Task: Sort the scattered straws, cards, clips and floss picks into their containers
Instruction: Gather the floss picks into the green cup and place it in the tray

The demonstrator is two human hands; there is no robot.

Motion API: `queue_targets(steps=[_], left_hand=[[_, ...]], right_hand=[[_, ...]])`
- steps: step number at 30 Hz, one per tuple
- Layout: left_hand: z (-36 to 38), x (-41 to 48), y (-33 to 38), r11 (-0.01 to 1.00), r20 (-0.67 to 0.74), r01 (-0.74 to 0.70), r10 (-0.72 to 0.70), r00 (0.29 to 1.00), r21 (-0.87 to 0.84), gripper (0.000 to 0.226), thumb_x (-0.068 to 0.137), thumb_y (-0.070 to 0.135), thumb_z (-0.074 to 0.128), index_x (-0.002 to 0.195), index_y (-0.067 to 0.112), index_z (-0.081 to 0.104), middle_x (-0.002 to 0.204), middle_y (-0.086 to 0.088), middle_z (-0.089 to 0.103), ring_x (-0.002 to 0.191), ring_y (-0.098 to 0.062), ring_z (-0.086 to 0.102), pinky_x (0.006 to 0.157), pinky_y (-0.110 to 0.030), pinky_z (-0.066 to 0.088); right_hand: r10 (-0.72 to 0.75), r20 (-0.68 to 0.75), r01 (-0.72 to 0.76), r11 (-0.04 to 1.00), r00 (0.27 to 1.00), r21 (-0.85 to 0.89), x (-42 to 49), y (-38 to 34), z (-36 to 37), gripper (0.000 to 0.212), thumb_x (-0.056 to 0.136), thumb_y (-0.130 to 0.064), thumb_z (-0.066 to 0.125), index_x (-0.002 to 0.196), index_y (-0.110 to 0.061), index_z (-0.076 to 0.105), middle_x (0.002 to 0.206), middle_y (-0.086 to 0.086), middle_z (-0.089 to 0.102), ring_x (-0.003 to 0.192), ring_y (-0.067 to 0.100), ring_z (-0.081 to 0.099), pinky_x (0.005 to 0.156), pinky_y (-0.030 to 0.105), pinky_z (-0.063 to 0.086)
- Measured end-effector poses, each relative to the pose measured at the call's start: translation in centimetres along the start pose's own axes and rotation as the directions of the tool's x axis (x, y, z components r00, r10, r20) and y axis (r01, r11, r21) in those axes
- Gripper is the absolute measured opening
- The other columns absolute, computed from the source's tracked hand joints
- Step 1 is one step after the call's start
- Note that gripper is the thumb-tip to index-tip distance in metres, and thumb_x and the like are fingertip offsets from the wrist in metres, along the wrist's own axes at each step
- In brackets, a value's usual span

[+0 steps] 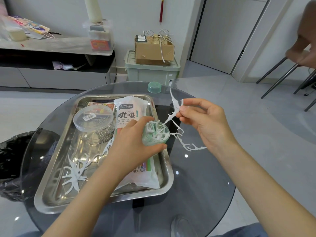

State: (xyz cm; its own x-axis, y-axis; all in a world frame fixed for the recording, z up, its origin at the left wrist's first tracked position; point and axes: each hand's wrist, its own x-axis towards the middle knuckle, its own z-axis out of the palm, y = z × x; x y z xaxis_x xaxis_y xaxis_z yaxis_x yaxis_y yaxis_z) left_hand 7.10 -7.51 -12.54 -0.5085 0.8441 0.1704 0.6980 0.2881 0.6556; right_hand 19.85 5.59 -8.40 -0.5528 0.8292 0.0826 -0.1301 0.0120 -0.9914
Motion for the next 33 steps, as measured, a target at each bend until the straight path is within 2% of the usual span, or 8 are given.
queue_targets(steps=[5,10,13,18,23,27,31,33], left_hand=[[0.0,0.1,0.0,1.000,-0.038,-0.007,0.006,0.999,-0.027,0.070,0.062,0.059,0.072,0.124,0.038,0.049,0.107,0.007,0.057,0.095,-0.012,0.056,0.089,-0.033,0.047],[0.2,0.0,0.4,0.999,-0.092,-0.013,0.008,0.996,-0.051,0.069,0.061,0.054,0.076,0.121,0.029,0.052,0.106,0.009,0.056,0.094,-0.010,0.057,0.088,-0.035,0.048],[0.2,0.2,0.3,1.000,-0.079,0.021,-0.022,0.997,-0.015,0.072,0.061,0.056,0.076,0.122,0.024,0.052,0.107,0.008,0.053,0.096,-0.013,0.055,0.088,-0.034,0.047],[-0.1,0.3,0.0,0.998,-0.097,0.031,-0.036,0.995,-0.056,0.070,0.063,0.052,0.078,0.122,0.023,0.054,0.110,0.006,0.053,0.097,-0.013,0.054,0.085,-0.028,0.046],[0.1,0.2,0.2,0.998,-0.084,0.032,-0.037,0.996,-0.059,0.062,0.063,0.052,0.077,0.114,0.026,0.054,0.105,0.007,0.053,0.095,-0.012,0.055,0.088,-0.034,0.048],[0.3,0.2,0.2,0.998,-0.078,0.025,-0.029,0.996,-0.059,0.062,0.062,0.053,0.077,0.113,0.027,0.054,0.103,0.008,0.052,0.092,-0.010,0.054,0.086,-0.030,0.047],[0.1,0.2,0.0,0.996,-0.073,0.044,-0.050,0.996,-0.076,0.067,0.062,0.053,0.076,0.119,0.026,0.053,0.108,0.008,0.051,0.096,-0.013,0.054,0.083,-0.028,0.047],[0.0,0.3,0.0,0.994,-0.077,0.052,-0.059,0.995,-0.094,0.067,0.063,0.052,0.077,0.119,0.027,0.052,0.111,0.007,0.051,0.097,-0.013,0.054,0.085,-0.029,0.048]], right_hand=[[-0.130,0.142,0.165,0.948,0.981,-0.273,-1.6,0.6,1.9,0.012,0.081,-0.002,0.070,0.084,-0.013,0.071,0.070,0.004,0.072,0.067,0.014,0.070,0.063,0.021,0.054],[-0.160,0.229,0.257,0.824,0.960,-0.504,-2.1,1.1,2.5,0.013,0.083,-0.010,0.069,0.082,-0.023,0.073,0.076,-0.012,0.072,0.072,-0.006,0.066,0.058,0.003,0.042],[-0.167,0.220,0.256,0.837,0.961,-0.484,-1.9,0.6,2.2,0.014,0.087,-0.009,0.065,0.090,-0.021,0.073,0.078,-0.014,0.072,0.073,-0.006,0.066,0.062,0.004,0.042],[-0.202,0.139,0.240,0.897,0.970,-0.371,-1.3,-0.9,0.9,0.004,0.087,-0.006,0.065,0.085,-0.009,0.066,0.056,-0.007,0.068,0.047,-0.001,0.057,0.051,0.009,0.043],[-0.090,0.222,0.178,0.890,0.971,-0.419,-1.6,-0.8,1.1,0.009,0.087,-0.002,0.064,0.079,-0.007,0.062,0.063,0.005,0.071,0.045,0.006,0.059,0.048,0.017,0.046],[-0.085,0.257,0.175,0.921,0.963,-0.348,-1.5,-0.6,1.4,0.012,0.086,-0.002,0.064,0.077,-0.009,0.065,0.081,0.020,0.071,0.051,0.012,0.060,0.048,0.020,0.046],[-0.218,0.107,0.239,0.939,0.970,-0.248,-0.9,-1.3,0.5,0.012,0.085,-0.003,0.066,0.078,-0.013,0.069,0.069,0.003,0.069,0.049,0.007,0.053,0.049,0.017,0.044],[-0.264,0.066,0.272,0.921,0.962,-0.278,-0.7,-1.4,0.0,0.015,0.085,-0.005,0.067,0.077,-0.017,0.070,0.062,-0.002,0.064,0.049,0.007,0.054,0.050,0.016,0.044]])
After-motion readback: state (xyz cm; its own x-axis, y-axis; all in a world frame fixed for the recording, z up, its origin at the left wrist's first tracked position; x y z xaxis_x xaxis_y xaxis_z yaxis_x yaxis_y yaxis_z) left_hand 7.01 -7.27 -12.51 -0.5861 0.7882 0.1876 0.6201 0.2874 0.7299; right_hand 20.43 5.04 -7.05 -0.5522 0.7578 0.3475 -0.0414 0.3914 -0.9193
